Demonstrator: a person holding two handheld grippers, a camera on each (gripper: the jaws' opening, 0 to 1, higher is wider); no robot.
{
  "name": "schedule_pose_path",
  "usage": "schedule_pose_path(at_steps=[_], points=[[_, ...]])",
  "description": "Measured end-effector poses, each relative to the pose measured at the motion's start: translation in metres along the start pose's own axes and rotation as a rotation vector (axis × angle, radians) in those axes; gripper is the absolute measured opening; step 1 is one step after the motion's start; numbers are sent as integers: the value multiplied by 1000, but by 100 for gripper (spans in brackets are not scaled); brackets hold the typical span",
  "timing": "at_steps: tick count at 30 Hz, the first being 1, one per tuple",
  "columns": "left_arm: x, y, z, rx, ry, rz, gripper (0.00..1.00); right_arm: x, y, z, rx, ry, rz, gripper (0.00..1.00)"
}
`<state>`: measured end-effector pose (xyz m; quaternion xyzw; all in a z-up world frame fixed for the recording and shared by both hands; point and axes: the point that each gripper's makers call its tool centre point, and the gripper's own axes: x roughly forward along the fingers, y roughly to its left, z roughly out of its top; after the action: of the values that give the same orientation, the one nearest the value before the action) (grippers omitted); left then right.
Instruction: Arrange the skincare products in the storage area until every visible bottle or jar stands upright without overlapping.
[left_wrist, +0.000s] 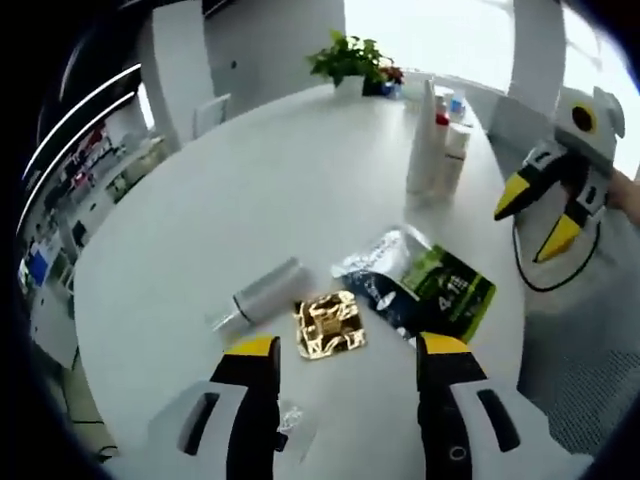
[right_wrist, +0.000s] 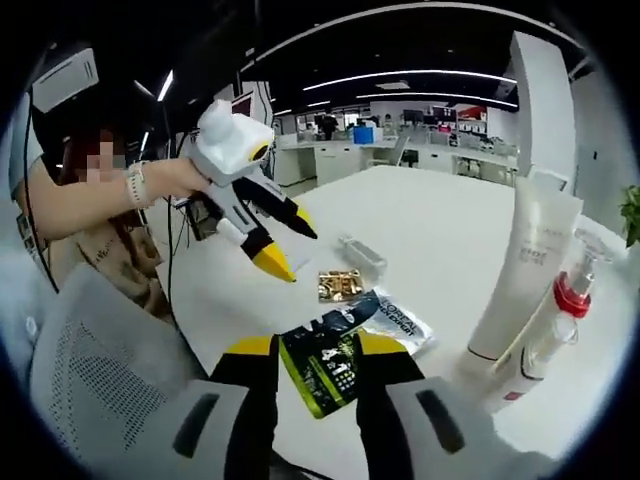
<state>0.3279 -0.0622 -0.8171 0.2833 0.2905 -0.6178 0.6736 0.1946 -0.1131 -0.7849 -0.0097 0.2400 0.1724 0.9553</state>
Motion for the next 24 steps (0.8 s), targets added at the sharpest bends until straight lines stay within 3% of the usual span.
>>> schedule_pose_path(at_steps=[4, 7, 9, 14, 16, 24], points=[[4, 1, 10, 2, 7, -48, 47, 0, -5, -3, -8, 21, -24, 29], [8, 11, 11, 11, 36, -44, 43, 0, -5, -4, 0, 25, -22, 30], [9, 21, 9, 49, 70, -16, 42, 0, -7, -4, -2, 25, -28, 30], [21, 47, 13, 284, 140, 45, 37, 0, -9, -8, -7, 40, -33, 31], [26, 51, 9, 333, 197, 28, 36, 0, -9, -8, -6, 40, -35, 32], [47, 58, 11, 392, 258, -60, 33, 0, -9, -10, -17, 49, -36, 32]])
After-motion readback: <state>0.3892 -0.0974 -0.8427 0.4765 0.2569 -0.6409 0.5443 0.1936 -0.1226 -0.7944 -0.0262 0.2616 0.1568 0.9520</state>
